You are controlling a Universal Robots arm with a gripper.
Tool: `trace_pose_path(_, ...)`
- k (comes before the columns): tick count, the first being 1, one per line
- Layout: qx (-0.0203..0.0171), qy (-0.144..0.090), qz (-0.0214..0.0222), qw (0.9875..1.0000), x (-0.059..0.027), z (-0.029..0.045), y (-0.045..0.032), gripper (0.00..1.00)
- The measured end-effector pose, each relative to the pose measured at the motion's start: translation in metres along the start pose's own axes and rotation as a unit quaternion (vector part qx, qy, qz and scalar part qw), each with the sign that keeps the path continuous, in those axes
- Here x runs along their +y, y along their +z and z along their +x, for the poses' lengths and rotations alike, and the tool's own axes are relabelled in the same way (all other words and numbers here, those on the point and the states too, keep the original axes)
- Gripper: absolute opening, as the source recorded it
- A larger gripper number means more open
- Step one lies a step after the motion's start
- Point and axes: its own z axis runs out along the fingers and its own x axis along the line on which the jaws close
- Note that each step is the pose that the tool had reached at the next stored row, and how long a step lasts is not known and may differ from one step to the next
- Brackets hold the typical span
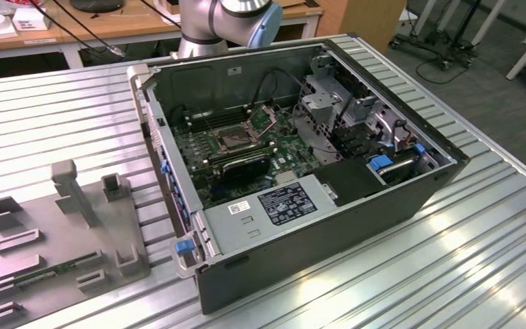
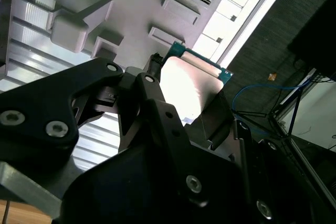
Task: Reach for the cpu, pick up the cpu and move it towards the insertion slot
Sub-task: 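Pick up the cpu and move it towards the insertion slot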
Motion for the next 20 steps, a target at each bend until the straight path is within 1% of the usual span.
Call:
trace_pose_path(1,0.0,0.0,0.0,1.0,0.0,0.0,-0.0002,0.55)
trace_pose_path(2,0.0,0.0,0.0,1.0,0.0003,0.0,-0.006,0.55)
trace_pose_path(14,0.0,0.0,0.0,1.0,0.0003,0.0,-0.0068,0.55)
trace_pose_path(18,0.0,0.0,0.0,1.0,0.0005,-0.0025,-0.0068,0.55)
trace_pose_path(20,-0.0001,0.0,0.0,1.0,0.0005,-0.0049,-0.0068,0.55)
